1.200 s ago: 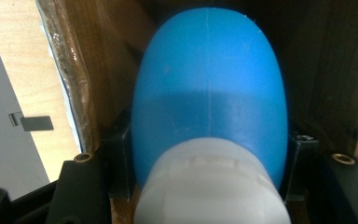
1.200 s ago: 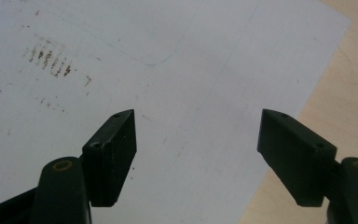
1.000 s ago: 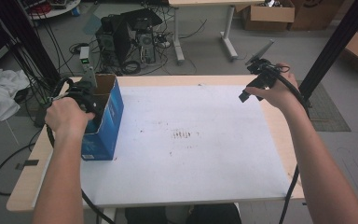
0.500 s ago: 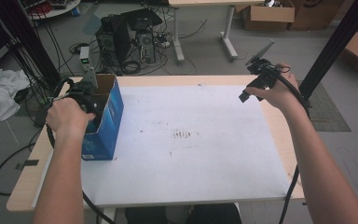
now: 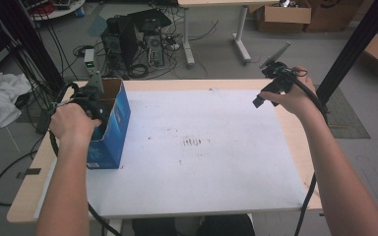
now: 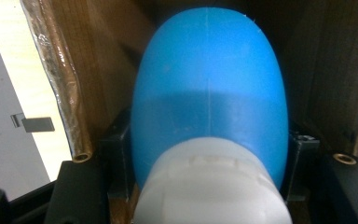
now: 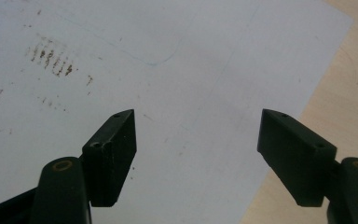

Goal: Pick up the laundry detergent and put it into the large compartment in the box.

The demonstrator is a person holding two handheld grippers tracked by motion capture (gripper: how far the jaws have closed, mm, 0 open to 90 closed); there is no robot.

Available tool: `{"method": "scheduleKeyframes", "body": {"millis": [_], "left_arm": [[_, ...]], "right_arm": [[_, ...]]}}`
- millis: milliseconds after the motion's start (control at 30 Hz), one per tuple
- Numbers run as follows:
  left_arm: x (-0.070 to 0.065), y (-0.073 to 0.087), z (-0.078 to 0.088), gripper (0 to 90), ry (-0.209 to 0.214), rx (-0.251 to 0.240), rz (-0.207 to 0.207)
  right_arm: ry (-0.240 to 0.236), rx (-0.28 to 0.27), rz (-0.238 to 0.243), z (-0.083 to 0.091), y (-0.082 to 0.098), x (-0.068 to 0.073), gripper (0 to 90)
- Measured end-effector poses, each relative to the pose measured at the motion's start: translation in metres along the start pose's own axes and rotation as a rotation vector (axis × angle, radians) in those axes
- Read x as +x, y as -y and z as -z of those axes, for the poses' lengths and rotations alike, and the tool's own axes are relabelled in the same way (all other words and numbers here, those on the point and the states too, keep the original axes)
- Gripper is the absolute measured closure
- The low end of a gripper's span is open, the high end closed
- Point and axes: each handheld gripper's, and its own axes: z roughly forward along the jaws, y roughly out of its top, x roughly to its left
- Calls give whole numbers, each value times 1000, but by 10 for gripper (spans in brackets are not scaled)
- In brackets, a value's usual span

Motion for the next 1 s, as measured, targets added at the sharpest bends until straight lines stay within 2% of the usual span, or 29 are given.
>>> {"method": "scheduleKeyframes", "body": {"millis": [167,333,467,633,767,800,900,1000], "left_arm": [[0,0,0,374,3,3,1],[0,1,0,334,7,7,3],[1,2,2,293,29,-5,5],[1,4,6,283,31,-11,7],[2,5,11,247,16,-2,7],[2,6,13,239,21,-4,12],[2,7,23,197,-6,-14,14],[1,9,30,194,-18,-26,14]], "right_arm": [[2,1,-2,1,0,0,283],[-1,1,-2,0,0,0,283],[-2,-1,0,1,0,0,284],[-4,-3,2,2,0,1,284],[-3,0,1,2,0,1,284],[-5,-2,0,2,1,0,284],[-5,-4,0,4,1,0,284],[-6,-7,0,4,1,1,284]]}}
